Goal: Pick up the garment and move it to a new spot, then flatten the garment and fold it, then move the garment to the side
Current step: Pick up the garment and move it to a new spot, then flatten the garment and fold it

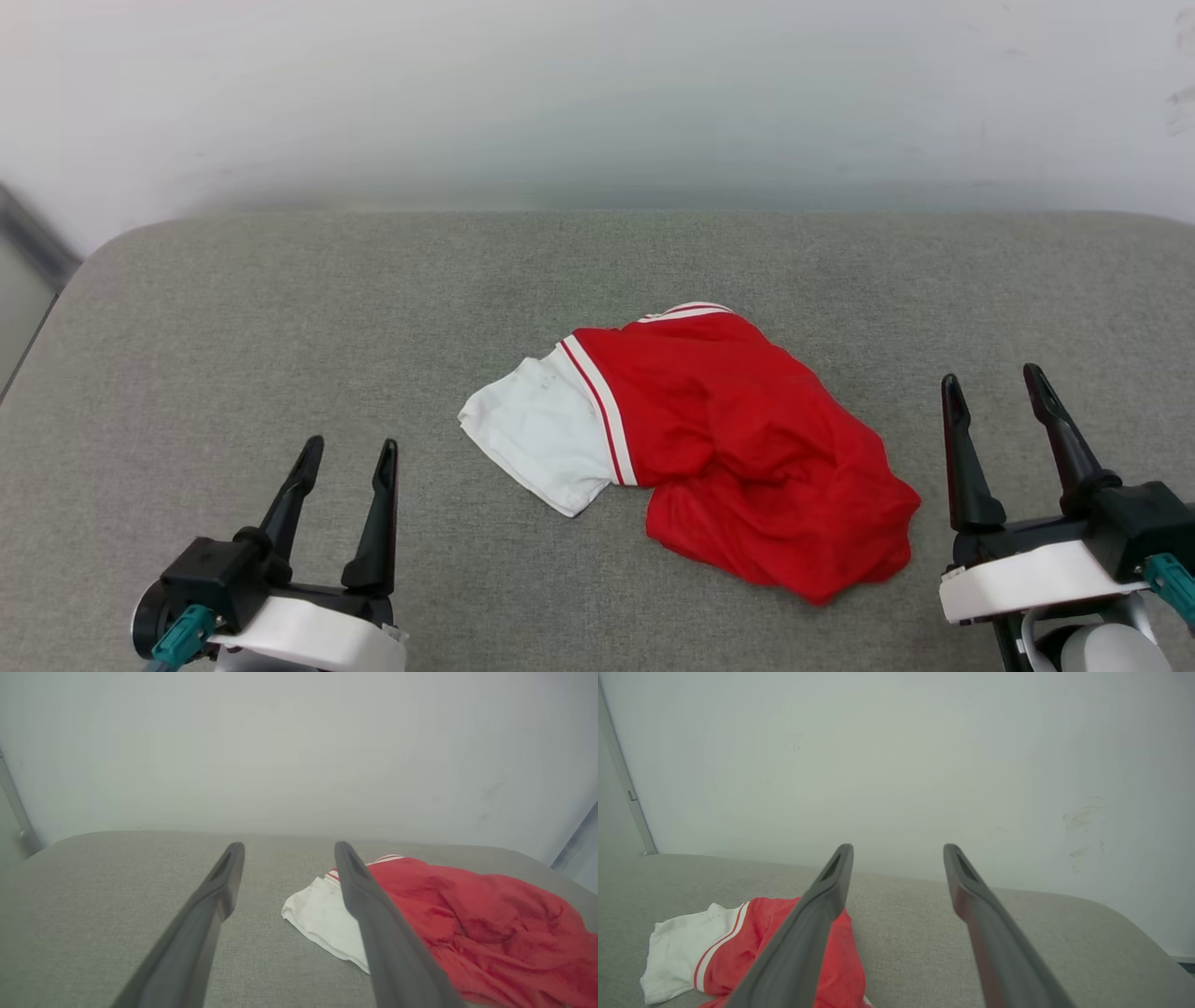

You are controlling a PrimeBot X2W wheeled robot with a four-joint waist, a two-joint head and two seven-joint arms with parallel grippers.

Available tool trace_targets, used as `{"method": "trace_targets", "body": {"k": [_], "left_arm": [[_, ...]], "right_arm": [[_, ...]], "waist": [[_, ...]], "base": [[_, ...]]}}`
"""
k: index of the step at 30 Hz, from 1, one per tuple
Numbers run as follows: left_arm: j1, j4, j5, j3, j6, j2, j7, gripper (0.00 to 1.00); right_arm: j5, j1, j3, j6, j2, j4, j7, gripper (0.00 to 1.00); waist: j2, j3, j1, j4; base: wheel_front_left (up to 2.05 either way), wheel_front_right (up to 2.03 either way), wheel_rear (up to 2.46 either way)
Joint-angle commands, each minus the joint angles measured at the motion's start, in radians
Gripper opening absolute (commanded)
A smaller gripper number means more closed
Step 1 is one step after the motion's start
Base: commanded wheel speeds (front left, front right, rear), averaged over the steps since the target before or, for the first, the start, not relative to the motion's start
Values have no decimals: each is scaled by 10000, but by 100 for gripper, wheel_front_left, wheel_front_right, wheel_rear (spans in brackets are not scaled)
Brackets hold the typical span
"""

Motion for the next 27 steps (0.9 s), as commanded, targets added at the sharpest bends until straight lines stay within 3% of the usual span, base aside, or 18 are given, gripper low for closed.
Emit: {"method": "trace_targets", "body": {"k": [1,8,11,18,23,27], "left_arm": [[122,86,107,69,-150,-108,-25,100],[-232,525,354,-12,-607,-57,-15,100],[-780,677,358,-222,-823,155,582,100],[-2939,1088,-730,-747,-1282,837,4077,100],[-4506,1748,-1829,-1214,-1436,1632,7020,100],[-5426,2327,-2168,-1608,-1448,2361,8335,100]], "right_arm": [[80,143,46,-6,6,-4,-20,100],[60,26,169,-5,6,-81,-20,100],[-22,-177,151,-6,6,-190,-20,100],[-3,-558,82,-5,6,-397,-20,100],[144,-860,230,-6,3,-442,-20,100],[284,-1097,301,-5,6,-442,-20,100]], "waist": [[-1,13,0,-24],[-1,287,0,-224],[-1,603,0,-321],[-1,1519,0,-633],[-1,2097,0,-974],[-1,2475,0,-1304]], "base": [[0,0,0],[0,0,0],[0,0,0],[0,0,0],[0,0,0],[0,0,0]]}}
